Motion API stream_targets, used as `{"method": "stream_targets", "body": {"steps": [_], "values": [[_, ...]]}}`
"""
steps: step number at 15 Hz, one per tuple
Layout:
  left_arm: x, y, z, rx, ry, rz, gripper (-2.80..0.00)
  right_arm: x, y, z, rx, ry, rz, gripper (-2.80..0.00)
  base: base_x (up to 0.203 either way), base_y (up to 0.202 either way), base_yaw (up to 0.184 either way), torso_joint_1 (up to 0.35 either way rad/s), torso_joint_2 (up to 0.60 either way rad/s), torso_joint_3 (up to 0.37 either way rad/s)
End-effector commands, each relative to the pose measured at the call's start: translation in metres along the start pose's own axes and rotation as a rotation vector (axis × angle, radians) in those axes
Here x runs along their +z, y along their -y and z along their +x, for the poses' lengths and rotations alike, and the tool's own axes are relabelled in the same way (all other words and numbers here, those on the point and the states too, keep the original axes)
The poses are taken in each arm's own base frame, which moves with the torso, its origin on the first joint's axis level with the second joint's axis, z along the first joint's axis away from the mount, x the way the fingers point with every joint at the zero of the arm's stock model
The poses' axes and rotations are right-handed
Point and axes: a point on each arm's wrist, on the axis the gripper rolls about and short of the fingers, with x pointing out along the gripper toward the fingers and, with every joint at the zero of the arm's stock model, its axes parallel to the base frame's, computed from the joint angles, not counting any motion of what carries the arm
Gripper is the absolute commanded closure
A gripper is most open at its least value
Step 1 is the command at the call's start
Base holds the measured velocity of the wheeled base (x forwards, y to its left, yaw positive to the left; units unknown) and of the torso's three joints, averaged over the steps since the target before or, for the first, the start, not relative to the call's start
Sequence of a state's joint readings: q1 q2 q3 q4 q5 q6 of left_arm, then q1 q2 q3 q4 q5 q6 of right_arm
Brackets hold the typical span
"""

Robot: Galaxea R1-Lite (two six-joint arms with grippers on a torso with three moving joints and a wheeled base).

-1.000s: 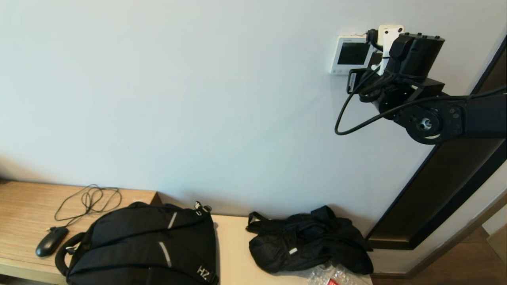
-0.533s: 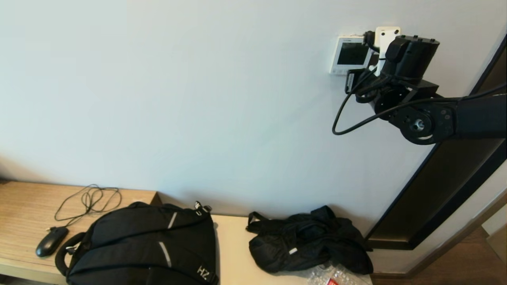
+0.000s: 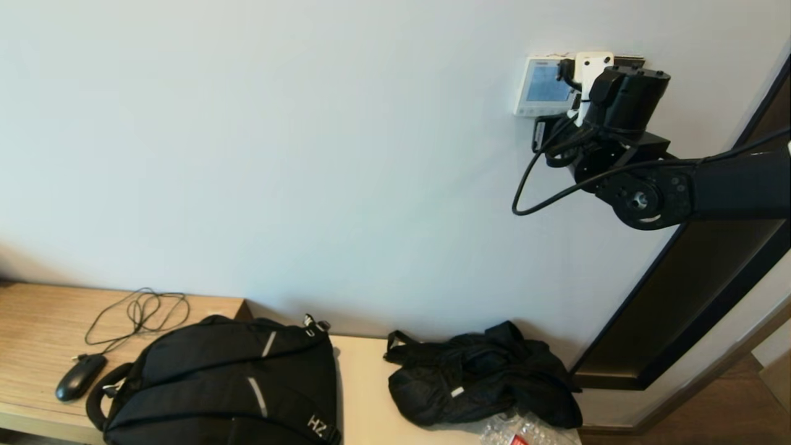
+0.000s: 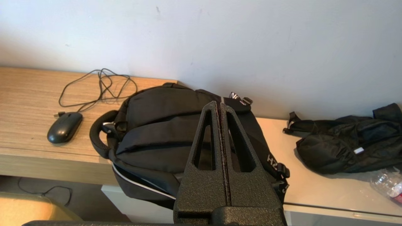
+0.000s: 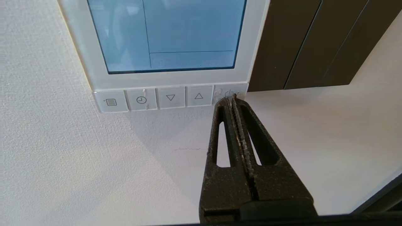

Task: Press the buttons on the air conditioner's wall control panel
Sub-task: Turn off the central air conditioner

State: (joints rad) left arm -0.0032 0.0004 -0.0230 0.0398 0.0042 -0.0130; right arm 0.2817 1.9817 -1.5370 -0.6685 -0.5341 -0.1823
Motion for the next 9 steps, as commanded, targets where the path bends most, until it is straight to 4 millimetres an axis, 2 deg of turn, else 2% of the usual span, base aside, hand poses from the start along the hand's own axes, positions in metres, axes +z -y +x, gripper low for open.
{"method": "stream_targets", "body": {"steps": [1,6,9], "values": [[0.0,0.0,0.0,0.001,0.0,0.0,0.0,-0.004,0.0,0.002,-0.004,-0.005,-0.005,0.0,0.0,0.0,0.0,0.0,0.0,0.0],[0.0,0.0,0.0,0.001,0.0,-0.001,0.0,0.001,0.001,-0.002,-0.001,0.001,0.001,0.0,0.0,0.0,0.0,0.0,0.0,0.0],[0.0,0.0,0.0,0.001,0.0,-0.001,0.0,0.01,0.008,-0.015,0.005,0.002,0.002,0.0,0.0,0.0,0.0,0.0,0.0,0.0]]}}
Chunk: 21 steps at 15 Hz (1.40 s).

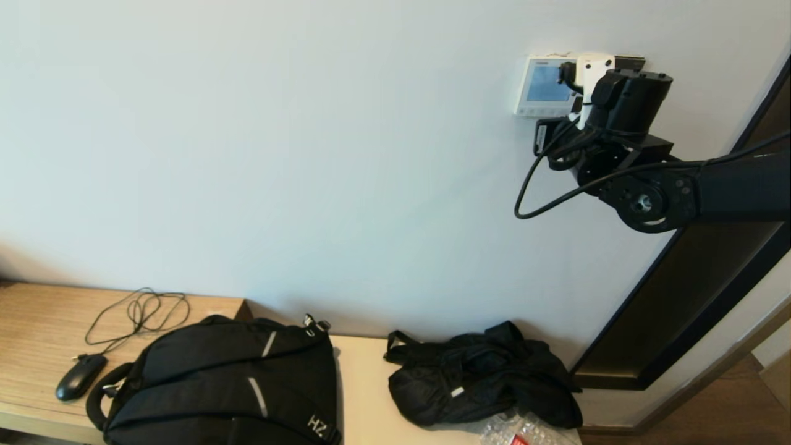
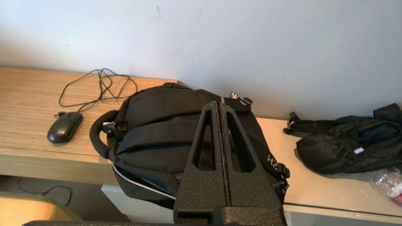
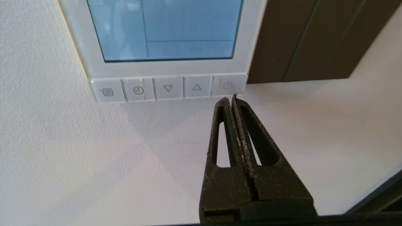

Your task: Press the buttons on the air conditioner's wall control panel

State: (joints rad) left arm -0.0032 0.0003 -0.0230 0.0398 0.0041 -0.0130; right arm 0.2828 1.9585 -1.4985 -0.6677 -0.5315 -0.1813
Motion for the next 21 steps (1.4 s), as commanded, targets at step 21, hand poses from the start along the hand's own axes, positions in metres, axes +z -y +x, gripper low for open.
{"method": "stream_targets", "body": {"steps": [21], "values": [[0.0,0.0,0.0,0.001,0.0,-0.001,0.0,-0.054,0.157,-0.279,-0.004,-0.139,-0.1,0.0,0.0,0.0,0.0,0.0,0.0,0.0]]}}
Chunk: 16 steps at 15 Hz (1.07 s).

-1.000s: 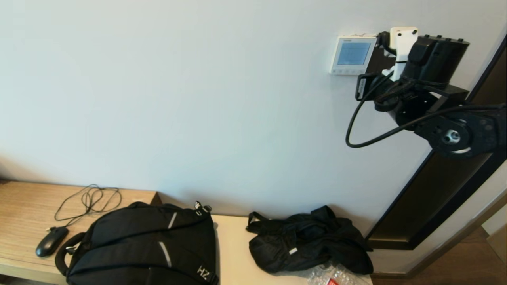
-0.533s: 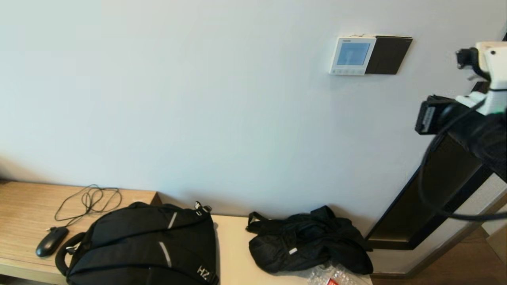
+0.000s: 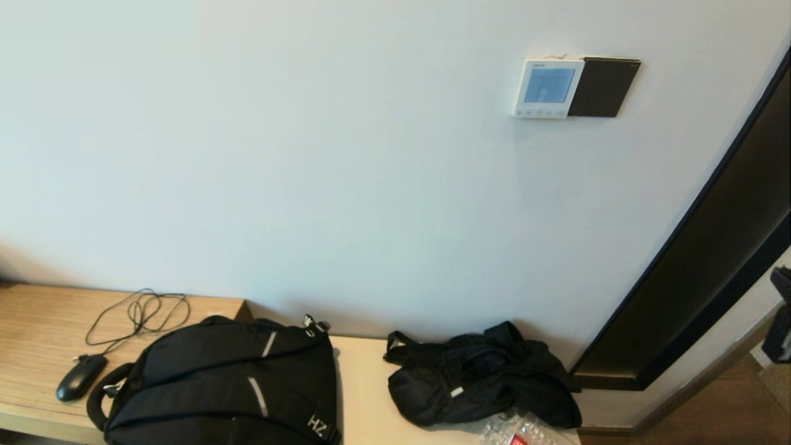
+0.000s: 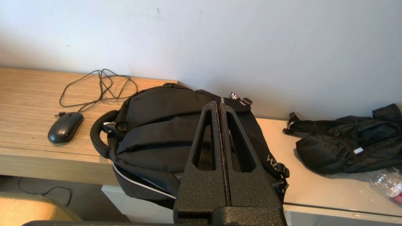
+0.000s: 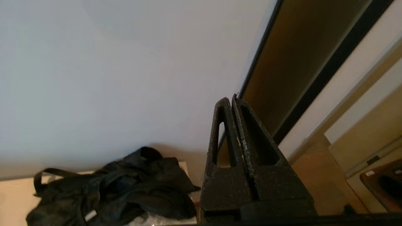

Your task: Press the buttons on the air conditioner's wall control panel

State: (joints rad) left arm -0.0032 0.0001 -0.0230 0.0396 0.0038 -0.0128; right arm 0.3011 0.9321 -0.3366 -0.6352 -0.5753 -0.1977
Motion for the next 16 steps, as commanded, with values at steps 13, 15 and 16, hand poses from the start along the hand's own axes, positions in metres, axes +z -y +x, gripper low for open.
{"method": "stream_targets", "body": {"steps": [13,15,16], "values": [[0.0,0.0,0.0,0.001,0.0,-0.001,0.0,-0.122,0.028,-0.108,0.29,-0.055,0.071,0.0,0.0,0.0,0.0,0.0,0.0,0.0],[0.0,0.0,0.0,0.001,0.0,-0.001,0.0,-0.133,0.029,-0.116,0.299,-0.052,0.069,0.0,0.0,0.0,0.0,0.0,0.0,0.0],[0.0,0.0,0.0,0.001,0.0,0.0,0.0,-0.135,0.029,-0.119,0.298,-0.04,0.07,0.0,0.0,0.0,0.0,0.0,0.0,0.0]]}}
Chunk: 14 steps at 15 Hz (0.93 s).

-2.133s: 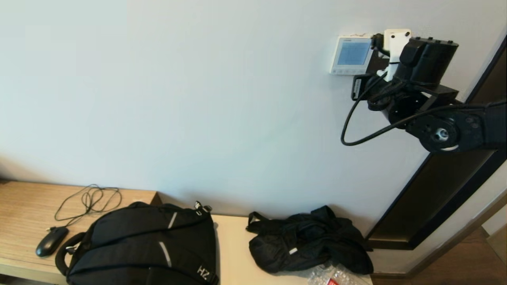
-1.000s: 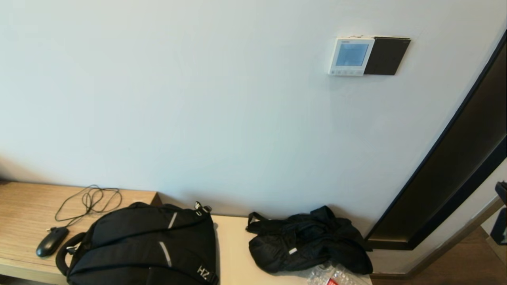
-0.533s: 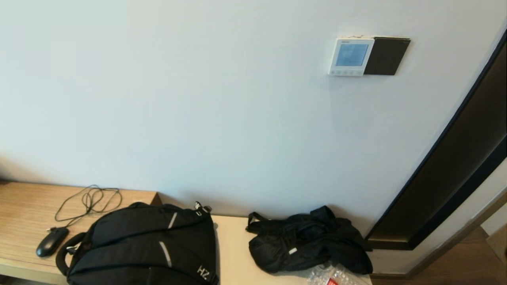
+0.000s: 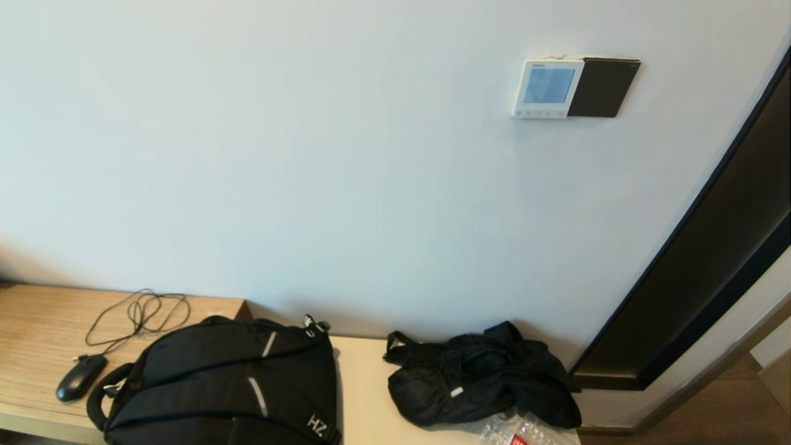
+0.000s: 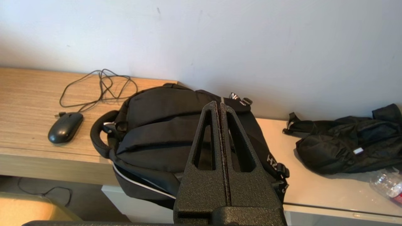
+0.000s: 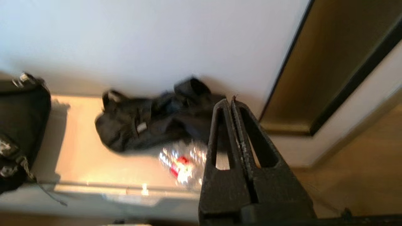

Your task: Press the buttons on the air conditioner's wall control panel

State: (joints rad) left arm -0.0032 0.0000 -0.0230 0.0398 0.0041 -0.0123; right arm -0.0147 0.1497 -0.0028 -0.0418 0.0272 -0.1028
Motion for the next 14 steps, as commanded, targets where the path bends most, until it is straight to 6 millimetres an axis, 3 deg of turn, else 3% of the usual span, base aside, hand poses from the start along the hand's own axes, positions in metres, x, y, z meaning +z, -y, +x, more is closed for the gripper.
{"method": "stream_targets", "body": {"steps": [1,14], "values": [[0.0,0.0,0.0,0.001,0.0,-0.001,0.0,-0.0079,-0.001,-0.0084,-0.003,0.066,-0.004,0.0,0.0,0.0,0.0,0.0,0.0,0.0],[0.0,0.0,0.0,0.001,0.0,-0.001,0.0,-0.009,-0.001,-0.0106,-0.012,0.098,0.088,0.0,0.0,0.0,0.0,0.0,0.0,0.0]]}}
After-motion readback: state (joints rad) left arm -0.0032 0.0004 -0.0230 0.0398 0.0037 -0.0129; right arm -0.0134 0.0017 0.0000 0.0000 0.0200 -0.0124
